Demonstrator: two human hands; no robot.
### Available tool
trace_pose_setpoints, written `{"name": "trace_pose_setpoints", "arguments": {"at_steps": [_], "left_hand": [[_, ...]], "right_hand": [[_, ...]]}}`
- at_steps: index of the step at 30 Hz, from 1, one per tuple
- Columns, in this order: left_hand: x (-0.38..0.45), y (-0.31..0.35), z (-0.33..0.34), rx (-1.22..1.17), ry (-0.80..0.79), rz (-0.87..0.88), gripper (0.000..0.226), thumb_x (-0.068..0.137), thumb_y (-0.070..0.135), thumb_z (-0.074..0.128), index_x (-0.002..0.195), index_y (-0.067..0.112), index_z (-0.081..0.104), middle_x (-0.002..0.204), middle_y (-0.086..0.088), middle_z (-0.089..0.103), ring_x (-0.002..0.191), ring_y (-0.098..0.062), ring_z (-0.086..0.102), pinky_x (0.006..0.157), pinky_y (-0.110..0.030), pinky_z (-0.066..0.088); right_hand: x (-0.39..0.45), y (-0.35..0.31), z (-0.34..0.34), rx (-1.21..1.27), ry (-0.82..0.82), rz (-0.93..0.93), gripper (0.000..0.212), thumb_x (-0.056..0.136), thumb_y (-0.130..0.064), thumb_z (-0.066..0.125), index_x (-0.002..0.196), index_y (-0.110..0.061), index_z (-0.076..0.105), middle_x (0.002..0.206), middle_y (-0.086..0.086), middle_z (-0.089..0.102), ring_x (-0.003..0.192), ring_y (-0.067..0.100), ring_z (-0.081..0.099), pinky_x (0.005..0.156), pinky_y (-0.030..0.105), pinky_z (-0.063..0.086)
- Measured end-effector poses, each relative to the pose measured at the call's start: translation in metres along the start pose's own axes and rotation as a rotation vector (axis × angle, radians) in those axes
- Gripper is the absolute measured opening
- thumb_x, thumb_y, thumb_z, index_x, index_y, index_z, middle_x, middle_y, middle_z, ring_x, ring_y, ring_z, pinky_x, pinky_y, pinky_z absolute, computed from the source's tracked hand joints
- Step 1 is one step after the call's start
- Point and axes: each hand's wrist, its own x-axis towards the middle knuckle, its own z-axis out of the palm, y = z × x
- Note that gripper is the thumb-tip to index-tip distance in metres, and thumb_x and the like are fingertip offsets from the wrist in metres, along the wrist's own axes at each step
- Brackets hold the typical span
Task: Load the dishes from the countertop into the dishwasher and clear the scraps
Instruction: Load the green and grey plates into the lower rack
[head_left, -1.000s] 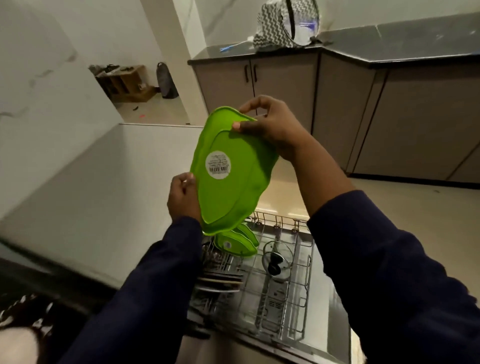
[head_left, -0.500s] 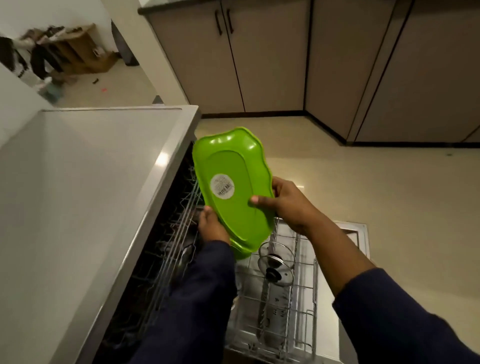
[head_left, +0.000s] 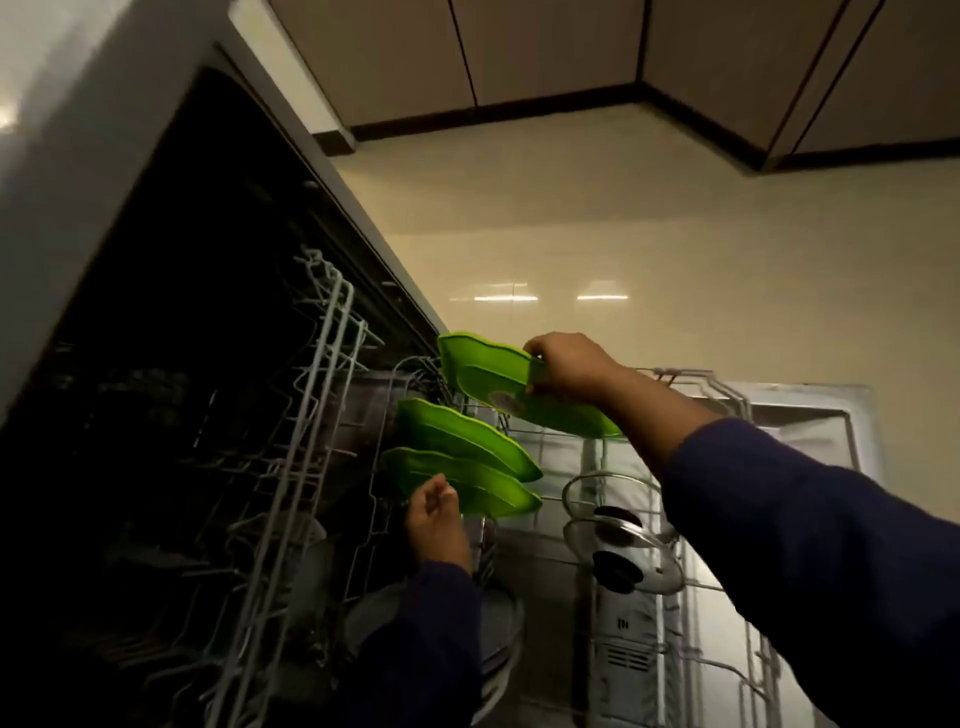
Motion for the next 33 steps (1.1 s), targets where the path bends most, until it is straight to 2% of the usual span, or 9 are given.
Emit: {"name": "trace_pose_setpoints", "arguments": {"at_steps": [2,4,7,9,13,16,21,29,33], "left_hand": [[0.016,-0.014,0.001,0.024,-0.011,0.002,0.029,0.09,-0.008,0.042,0.117,-0.011,0.05,0.125,-0.029,0.051,0.098,-0.018,0.045,0.066,-0.009,0.043],[0.027,-0.025,0.0,0.032,-0.023,0.003,0.027,0.09,-0.007,0.043,0.116,-0.009,0.052,0.124,-0.027,0.053,0.098,-0.018,0.047,0.068,-0.009,0.043],[0.037,-0.041,-0.004,0.02,-0.024,-0.016,0.027,0.089,-0.008,0.045,0.115,-0.008,0.052,0.117,-0.021,0.056,0.099,-0.018,0.049,0.084,-0.025,0.04],[0.04,-0.047,-0.005,0.013,-0.007,-0.024,0.027,0.089,-0.009,0.045,0.114,-0.006,0.053,0.11,-0.015,0.056,0.1,-0.018,0.05,0.086,-0.028,0.04],[0.049,-0.06,-0.004,0.02,0.015,-0.013,0.026,0.088,-0.009,0.047,0.112,-0.004,0.055,0.103,-0.009,0.055,0.096,-0.018,0.052,0.067,-0.012,0.047],[0.051,-0.064,0.001,0.003,0.022,-0.012,0.026,0.088,-0.009,0.046,0.112,-0.005,0.055,0.101,-0.008,0.056,0.092,-0.017,0.053,0.063,-0.004,0.045],[0.046,-0.065,0.009,-0.04,-0.004,-0.001,0.024,0.087,-0.012,0.044,0.107,-0.003,0.055,0.086,0.002,0.057,0.08,-0.005,0.054,0.063,-0.001,0.046],[0.053,-0.066,0.008,-0.084,0.013,0.035,0.023,0.087,-0.012,0.045,0.098,0.006,0.055,0.085,0.003,0.057,0.08,-0.006,0.055,0.064,-0.003,0.047],[0.054,-0.064,0.007,-0.099,0.007,0.048,0.023,0.087,-0.012,0.045,0.097,0.006,0.055,0.085,0.003,0.057,0.079,-0.005,0.055,0.064,-0.004,0.046]], "right_hand": [[0.024,0.002,0.021,-0.027,-0.022,-0.021,0.044,0.083,-0.018,0.067,0.125,-0.011,0.055,0.128,0.014,0.057,0.118,0.032,0.051,0.088,0.033,0.042],[0.041,0.003,0.042,-0.042,-0.042,-0.028,0.046,0.085,-0.018,0.065,0.128,-0.012,0.053,0.129,0.014,0.056,0.119,0.032,0.05,0.089,0.033,0.042],[0.062,0.007,0.066,-0.034,-0.015,-0.022,0.043,0.085,-0.018,0.064,0.127,-0.013,0.053,0.127,0.015,0.057,0.118,0.033,0.051,0.089,0.034,0.042],[0.073,0.009,0.075,-0.03,-0.003,-0.014,0.043,0.085,-0.018,0.064,0.127,-0.014,0.053,0.127,0.015,0.058,0.118,0.033,0.051,0.089,0.034,0.042],[0.092,0.009,0.078,0.0,-0.022,-0.027,0.048,0.086,-0.02,0.065,0.131,-0.015,0.051,0.132,0.013,0.055,0.121,0.03,0.05,0.092,0.033,0.042],[0.099,0.003,0.071,0.052,-0.006,-0.06,0.047,0.086,-0.021,0.065,0.13,-0.015,0.051,0.132,0.012,0.055,0.121,0.031,0.049,0.092,0.033,0.04],[0.105,0.004,0.078,0.057,-0.03,-0.032,0.046,0.086,-0.021,0.065,0.129,-0.016,0.052,0.13,0.012,0.056,0.12,0.031,0.05,0.091,0.032,0.041],[0.117,0.005,0.095,0.145,-0.016,-0.037,0.048,0.088,-0.025,0.063,0.132,-0.017,0.049,0.131,0.012,0.055,0.121,0.031,0.049,0.091,0.032,0.04],[0.12,0.001,0.102,0.194,0.013,-0.015,0.04,0.096,-0.027,0.048,0.131,-0.011,0.036,0.122,0.021,0.056,0.111,0.035,0.052,0.078,0.033,0.034]]}}
